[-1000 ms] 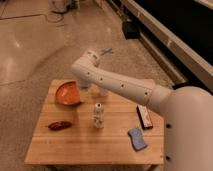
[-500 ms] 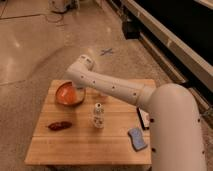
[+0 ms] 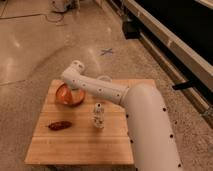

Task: Push the ceramic bowl across the table

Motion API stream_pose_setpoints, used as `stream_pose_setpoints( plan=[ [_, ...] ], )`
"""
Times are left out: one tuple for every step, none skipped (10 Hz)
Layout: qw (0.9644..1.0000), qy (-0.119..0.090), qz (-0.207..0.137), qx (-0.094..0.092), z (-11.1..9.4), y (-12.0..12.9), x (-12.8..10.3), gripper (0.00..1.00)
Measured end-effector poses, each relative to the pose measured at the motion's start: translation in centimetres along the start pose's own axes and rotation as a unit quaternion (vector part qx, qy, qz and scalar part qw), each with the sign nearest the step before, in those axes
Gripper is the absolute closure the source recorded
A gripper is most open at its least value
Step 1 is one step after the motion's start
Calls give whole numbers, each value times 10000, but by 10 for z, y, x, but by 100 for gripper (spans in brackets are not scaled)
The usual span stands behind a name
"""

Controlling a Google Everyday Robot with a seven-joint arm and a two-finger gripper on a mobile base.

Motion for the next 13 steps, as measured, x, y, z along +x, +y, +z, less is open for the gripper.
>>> stream_pose_setpoints(
  plan=[
    [10000, -41, -43, -5, 9, 5, 2, 20],
    [9999, -82, -81, 7, 17, 9, 4, 20],
    [9999, -93, -112, 43, 25, 11, 9, 20],
    [9998, -65, -153, 106, 29, 7, 16, 20],
    [9997, -21, -198, 172, 30, 2, 23, 20],
    [9991, 68, -281, 317, 30, -11, 35, 20],
    [9985, 115, -336, 406, 30, -19, 42, 20],
    [9977, 164, -390, 521, 29, -29, 48, 20],
    [9970, 189, -414, 628, 29, -37, 48, 20],
    [9965, 201, -408, 697, 28, -42, 47, 20],
    [9959, 220, -411, 773, 26, -47, 46, 20],
    [9951, 246, -419, 856, 23, -53, 47, 20],
    [9942, 286, -430, 945, 18, -61, 49, 20]
  ],
)
